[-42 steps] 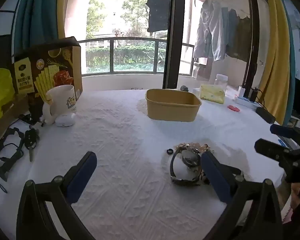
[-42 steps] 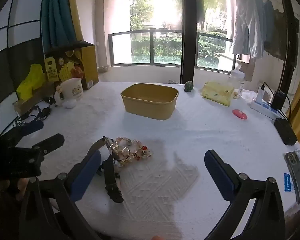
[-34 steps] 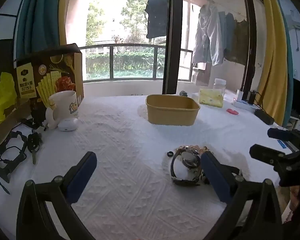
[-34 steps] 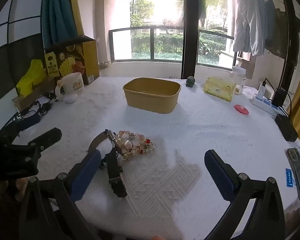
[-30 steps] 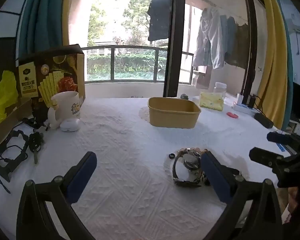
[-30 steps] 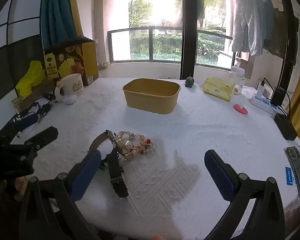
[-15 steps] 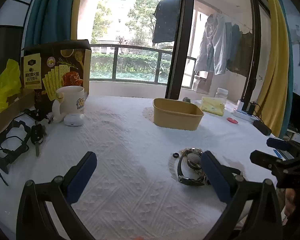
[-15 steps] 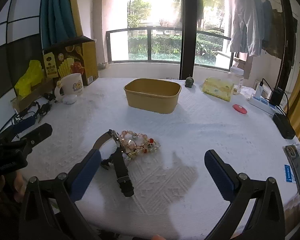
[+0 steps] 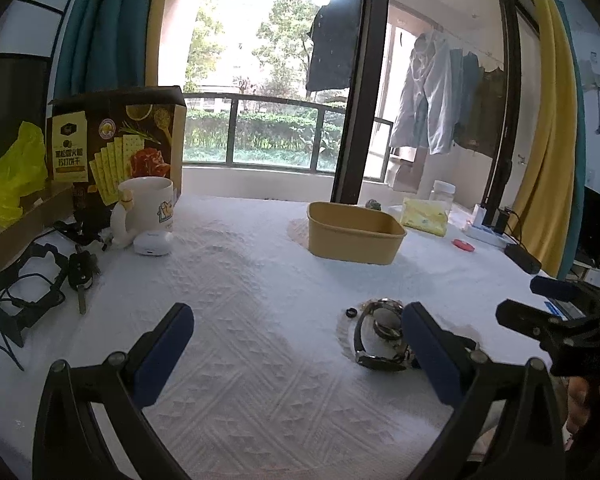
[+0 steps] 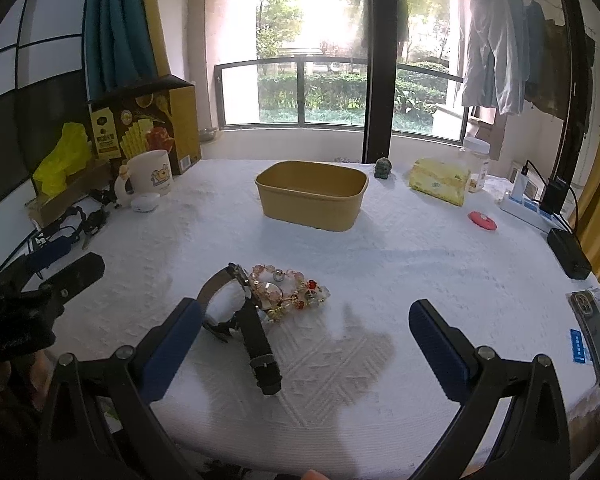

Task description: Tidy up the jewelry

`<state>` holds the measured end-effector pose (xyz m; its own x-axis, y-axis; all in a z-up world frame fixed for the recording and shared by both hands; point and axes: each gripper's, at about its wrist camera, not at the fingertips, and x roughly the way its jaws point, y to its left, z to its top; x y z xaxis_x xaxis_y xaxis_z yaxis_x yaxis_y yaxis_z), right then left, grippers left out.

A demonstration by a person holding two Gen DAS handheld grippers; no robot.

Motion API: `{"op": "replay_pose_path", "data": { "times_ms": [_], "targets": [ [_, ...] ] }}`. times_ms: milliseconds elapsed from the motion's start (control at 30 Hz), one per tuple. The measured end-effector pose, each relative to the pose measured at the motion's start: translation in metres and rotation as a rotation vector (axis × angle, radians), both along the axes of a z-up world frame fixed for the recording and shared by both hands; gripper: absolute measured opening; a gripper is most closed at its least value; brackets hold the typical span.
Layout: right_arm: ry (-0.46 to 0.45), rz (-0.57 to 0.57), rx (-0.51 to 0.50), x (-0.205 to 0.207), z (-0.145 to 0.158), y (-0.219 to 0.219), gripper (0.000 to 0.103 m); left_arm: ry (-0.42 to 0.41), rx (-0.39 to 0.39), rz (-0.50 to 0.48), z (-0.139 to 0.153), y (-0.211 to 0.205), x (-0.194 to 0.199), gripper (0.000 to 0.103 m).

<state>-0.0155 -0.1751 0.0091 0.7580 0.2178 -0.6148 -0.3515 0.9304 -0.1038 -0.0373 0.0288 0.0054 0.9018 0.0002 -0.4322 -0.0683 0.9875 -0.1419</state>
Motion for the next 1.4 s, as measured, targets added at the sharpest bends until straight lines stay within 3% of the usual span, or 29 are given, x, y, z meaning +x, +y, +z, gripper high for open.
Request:
{"op": "replay_pose_path", "data": {
  "times_ms": [567, 1400],
  "targets": [
    [0.011, 0.021, 0.043, 0.000, -0.006, -0.006, 0.103, 0.030, 0.020, 0.043, -0.001, 0.008, -0.006, 0.103],
    [0.010, 0.011, 0.051, 0.002, -0.005, -0.007, 0.103, 0.031, -0.007, 0.013, 0.001, 0.012, -0.006, 0.103]
  ]
}}
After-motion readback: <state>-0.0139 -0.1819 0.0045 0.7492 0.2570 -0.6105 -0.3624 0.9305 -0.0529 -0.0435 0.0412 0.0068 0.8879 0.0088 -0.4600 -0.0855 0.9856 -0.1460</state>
